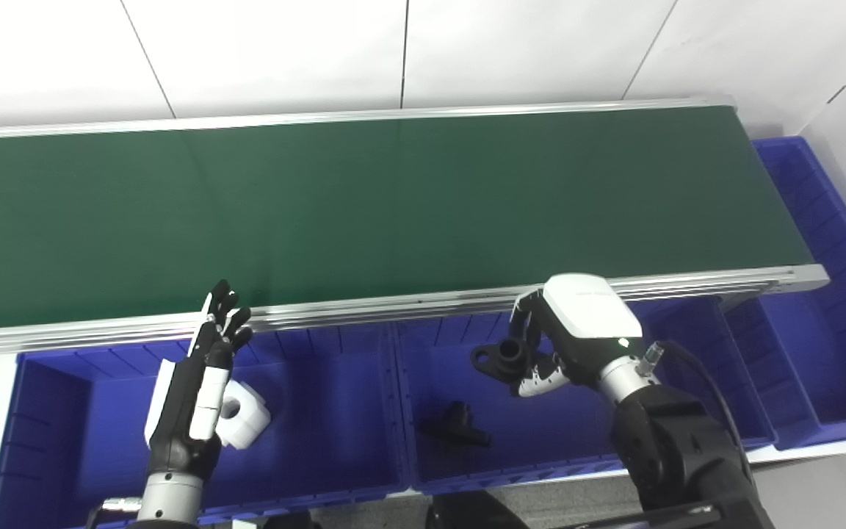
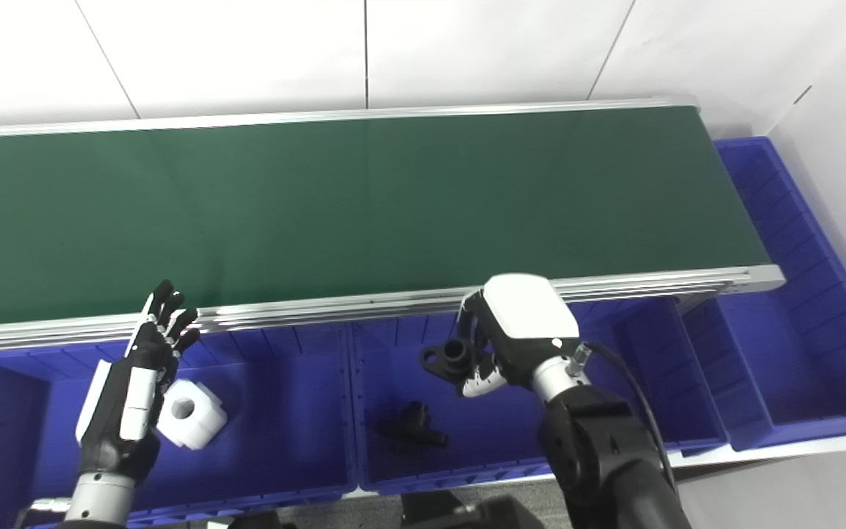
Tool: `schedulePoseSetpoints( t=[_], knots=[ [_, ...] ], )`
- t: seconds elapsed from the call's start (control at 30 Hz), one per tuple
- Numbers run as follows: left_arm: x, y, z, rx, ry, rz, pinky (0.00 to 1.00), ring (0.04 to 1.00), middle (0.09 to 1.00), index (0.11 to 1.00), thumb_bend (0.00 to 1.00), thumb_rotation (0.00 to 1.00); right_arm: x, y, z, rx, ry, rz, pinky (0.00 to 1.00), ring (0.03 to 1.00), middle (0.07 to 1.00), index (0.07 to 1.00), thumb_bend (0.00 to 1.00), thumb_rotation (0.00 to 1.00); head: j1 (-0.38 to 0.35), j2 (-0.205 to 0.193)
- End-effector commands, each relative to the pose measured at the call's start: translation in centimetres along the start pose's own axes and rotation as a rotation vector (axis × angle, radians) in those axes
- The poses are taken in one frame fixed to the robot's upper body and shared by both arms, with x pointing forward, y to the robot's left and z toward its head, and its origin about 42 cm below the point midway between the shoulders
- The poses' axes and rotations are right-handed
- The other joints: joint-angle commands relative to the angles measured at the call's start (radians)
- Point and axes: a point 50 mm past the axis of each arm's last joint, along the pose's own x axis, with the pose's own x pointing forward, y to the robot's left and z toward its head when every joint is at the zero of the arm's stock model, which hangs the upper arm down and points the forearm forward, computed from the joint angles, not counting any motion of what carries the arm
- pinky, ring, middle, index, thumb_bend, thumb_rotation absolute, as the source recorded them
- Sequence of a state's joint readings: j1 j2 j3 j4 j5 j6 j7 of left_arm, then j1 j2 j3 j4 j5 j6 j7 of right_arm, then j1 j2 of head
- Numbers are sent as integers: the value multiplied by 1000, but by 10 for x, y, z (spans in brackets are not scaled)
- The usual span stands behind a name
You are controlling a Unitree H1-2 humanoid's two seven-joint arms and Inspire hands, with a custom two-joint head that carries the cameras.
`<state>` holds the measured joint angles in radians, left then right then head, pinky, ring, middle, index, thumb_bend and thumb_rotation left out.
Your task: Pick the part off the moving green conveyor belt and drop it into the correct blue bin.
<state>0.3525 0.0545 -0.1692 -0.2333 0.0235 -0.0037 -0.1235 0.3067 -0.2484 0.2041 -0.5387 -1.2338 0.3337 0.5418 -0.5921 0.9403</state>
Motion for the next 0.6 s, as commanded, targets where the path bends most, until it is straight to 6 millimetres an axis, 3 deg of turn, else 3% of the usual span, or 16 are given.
schedulePoseSetpoints(
  t=[0.0, 0.1, 0.17, 0.23, 0.27, 0.57],
  knots=[
    [2, 1, 12, -4, -51, 0, 911, 943, 988, 1000, 834, 973, 1, -2, 3, -83, -48, -51, 131, 201, 469, 484, 533, 0, 1, -1],
    [2, 0, 12, -6, -51, 0, 904, 941, 987, 1000, 832, 976, 3, 2, 2, -143, -50, -36, 176, 257, 472, 486, 532, 4, 5, -3],
    [2, -1, 11, -11, -50, 1, 902, 936, 984, 1000, 829, 969, 3, 2, 2, -152, -43, -20, 262, 370, 501, 491, 525, 125, 10, -4],
    [2, -2, 12, -11, -48, -1, 901, 937, 989, 1000, 823, 967, 2, 1, 3, -141, -38, 0, 365, 479, 568, 616, 920, 360, 11, -4],
    [2, -2, 12, -10, -46, -1, 900, 937, 990, 1000, 822, 967, 2, 1, 3, -132, -40, 2, 374, 489, 573, 623, 949, 382, 11, -4],
    [3, -3, 11, -10, -43, 0, 897, 934, 991, 1000, 828, 961, 1, 0, 2, -111, -55, -13, 421, 547, 610, 641, 1000, 513, 22, -9]
  ],
)
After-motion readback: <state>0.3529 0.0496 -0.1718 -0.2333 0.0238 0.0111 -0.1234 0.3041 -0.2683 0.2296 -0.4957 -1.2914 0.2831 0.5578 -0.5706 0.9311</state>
